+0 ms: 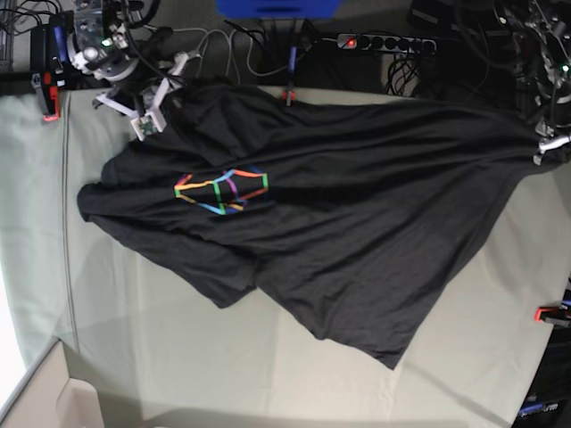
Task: Layout the t-shirt on the table in an organized manner, then fold the t-shirt properly
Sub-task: 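Grasp the shirt edge near the collar with the right gripper, then lift the shirt high with both grippers and shake it out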
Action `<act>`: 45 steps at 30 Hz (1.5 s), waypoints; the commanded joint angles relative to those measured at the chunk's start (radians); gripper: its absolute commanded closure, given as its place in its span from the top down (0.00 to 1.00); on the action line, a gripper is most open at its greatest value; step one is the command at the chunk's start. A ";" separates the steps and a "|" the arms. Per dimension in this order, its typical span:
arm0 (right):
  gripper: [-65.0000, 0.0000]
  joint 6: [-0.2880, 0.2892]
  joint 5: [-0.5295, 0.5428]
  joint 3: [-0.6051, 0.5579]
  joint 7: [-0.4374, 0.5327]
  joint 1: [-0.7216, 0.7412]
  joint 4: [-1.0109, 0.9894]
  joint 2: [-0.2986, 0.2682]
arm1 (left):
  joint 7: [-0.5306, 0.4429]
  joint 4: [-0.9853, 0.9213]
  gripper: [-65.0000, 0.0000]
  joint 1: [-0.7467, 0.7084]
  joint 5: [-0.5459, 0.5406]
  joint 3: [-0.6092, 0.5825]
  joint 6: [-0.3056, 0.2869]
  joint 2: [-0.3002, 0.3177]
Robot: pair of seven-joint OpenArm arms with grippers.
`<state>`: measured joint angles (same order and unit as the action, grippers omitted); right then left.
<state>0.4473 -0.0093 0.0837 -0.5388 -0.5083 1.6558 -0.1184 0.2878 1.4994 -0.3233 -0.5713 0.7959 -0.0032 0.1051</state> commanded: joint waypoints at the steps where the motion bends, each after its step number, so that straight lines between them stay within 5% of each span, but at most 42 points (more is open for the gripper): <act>1: 0.10 0.005 0.010 0.003 0.013 0.000 0.017 -0.007 | -0.022 0.023 0.00 0.000 -0.008 0.004 -0.004 0.017; 2: 0.00 0.005 0.010 0.006 0.013 0.001 0.025 -0.007 | -0.022 0.030 0.00 0.000 -0.009 0.004 -0.004 0.017; 14: 0.00 0.006 0.015 0.172 0.024 0.029 0.384 -0.010 | -0.022 0.171 0.00 0.111 -0.003 0.003 -0.002 0.020; 29: 0.00 0.006 0.015 0.380 0.276 0.293 0.389 0.047 | -0.022 0.218 0.00 0.418 0.004 -0.243 0.007 0.043; 45: 0.00 0.005 0.010 0.456 0.274 0.801 0.384 -0.017 | -0.022 0.218 0.00 0.913 0.336 -0.605 0.007 0.035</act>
<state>0.4580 -0.0151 0.5404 -0.2985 0.2695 2.0232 -0.1219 0.2977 1.6970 0.5507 -0.2386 0.1871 -0.0021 0.1341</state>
